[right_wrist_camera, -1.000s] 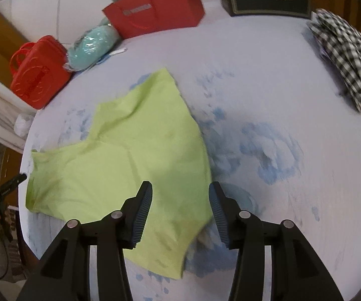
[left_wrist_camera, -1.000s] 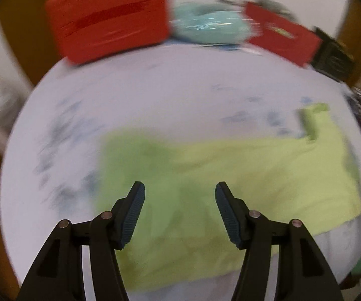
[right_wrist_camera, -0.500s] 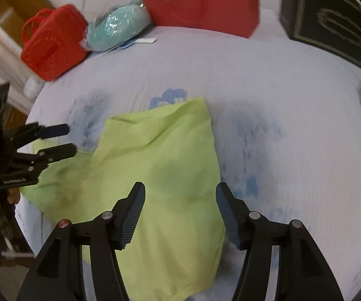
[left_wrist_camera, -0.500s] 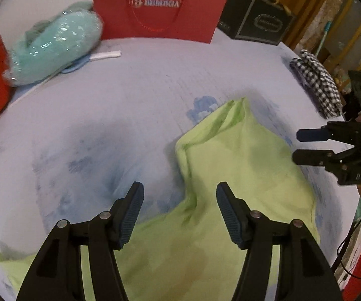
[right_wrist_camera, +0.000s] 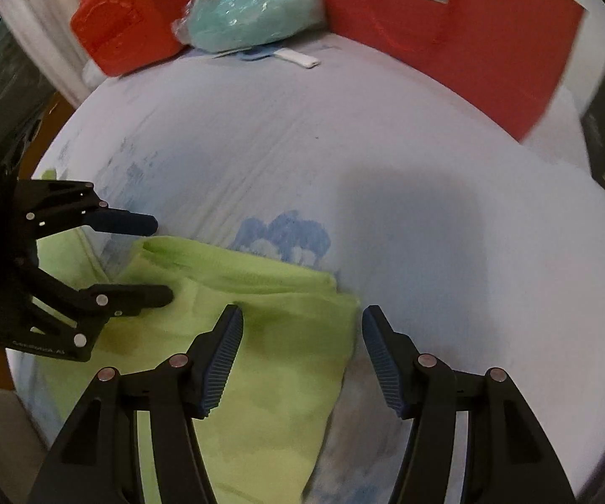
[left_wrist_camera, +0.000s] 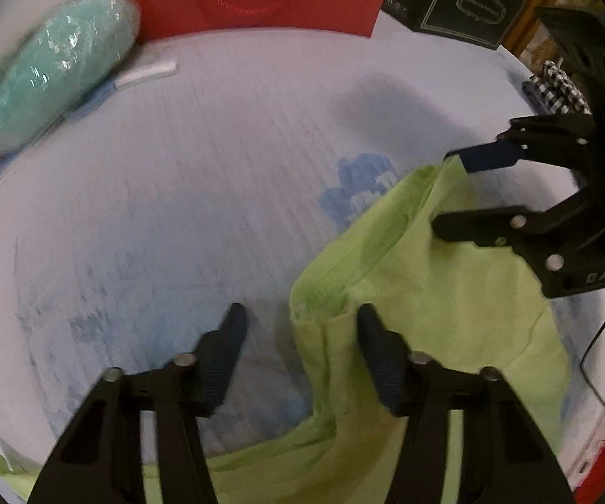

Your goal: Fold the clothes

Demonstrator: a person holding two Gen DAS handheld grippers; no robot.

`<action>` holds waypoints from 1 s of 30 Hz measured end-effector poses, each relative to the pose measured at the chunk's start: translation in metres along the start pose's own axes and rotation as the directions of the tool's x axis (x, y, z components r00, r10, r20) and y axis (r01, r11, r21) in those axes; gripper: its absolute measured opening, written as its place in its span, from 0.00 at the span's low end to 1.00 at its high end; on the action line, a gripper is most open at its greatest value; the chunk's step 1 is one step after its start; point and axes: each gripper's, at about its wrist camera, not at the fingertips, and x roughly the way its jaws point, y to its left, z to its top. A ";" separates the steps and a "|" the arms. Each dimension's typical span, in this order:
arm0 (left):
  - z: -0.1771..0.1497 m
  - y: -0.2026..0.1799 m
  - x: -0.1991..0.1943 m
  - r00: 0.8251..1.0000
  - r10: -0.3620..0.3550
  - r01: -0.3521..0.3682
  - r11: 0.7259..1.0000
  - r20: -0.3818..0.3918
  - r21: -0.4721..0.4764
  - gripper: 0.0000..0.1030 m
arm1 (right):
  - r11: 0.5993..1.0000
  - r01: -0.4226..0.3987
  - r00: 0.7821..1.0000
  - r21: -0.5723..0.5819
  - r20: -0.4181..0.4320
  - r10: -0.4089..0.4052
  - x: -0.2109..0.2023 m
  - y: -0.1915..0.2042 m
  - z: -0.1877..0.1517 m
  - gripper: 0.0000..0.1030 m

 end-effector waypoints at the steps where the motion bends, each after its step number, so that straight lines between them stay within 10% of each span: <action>1: 0.001 -0.001 0.000 1.000 -0.005 0.005 1.000 0.002 0.005 0.26 | 1.000 0.002 1.000 -0.015 -0.002 -0.002 0.003 0.001 0.002 0.55; 3: 0.002 -0.003 0.000 1.000 -0.025 0.025 1.000 0.001 0.006 0.08 | 0.999 0.009 1.000 -0.045 -0.005 -0.009 0.009 0.004 0.004 0.40; 7: 0.004 -0.011 -0.002 1.000 0.006 -0.007 0.999 0.014 0.044 0.07 | 0.996 0.024 1.000 -0.085 -0.008 -0.025 0.010 0.013 0.005 0.06; 19: -0.053 -0.047 -0.094 0.967 -0.015 -0.047 0.970 0.253 0.237 0.09 | 0.988 -0.011 0.973 -0.152 0.226 0.046 -0.099 0.063 -0.057 0.06; 23: -0.103 -0.067 -0.101 0.980 -0.039 -0.020 0.956 0.194 0.293 0.14 | 0.986 -0.040 0.982 -0.159 0.174 0.068 -0.111 0.096 -0.107 0.08; 25: -0.124 -0.067 -0.092 0.991 -0.055 0.019 0.958 0.120 0.286 0.38 | 0.990 -0.038 0.991 -0.136 0.123 0.055 -0.106 0.104 -0.126 0.19; 30: -0.148 -0.054 -0.083 0.998 -0.060 0.052 0.976 0.031 0.214 0.42 | 0.999 -0.044 0.998 -0.004 0.041 0.045 -0.098 0.107 -0.164 0.38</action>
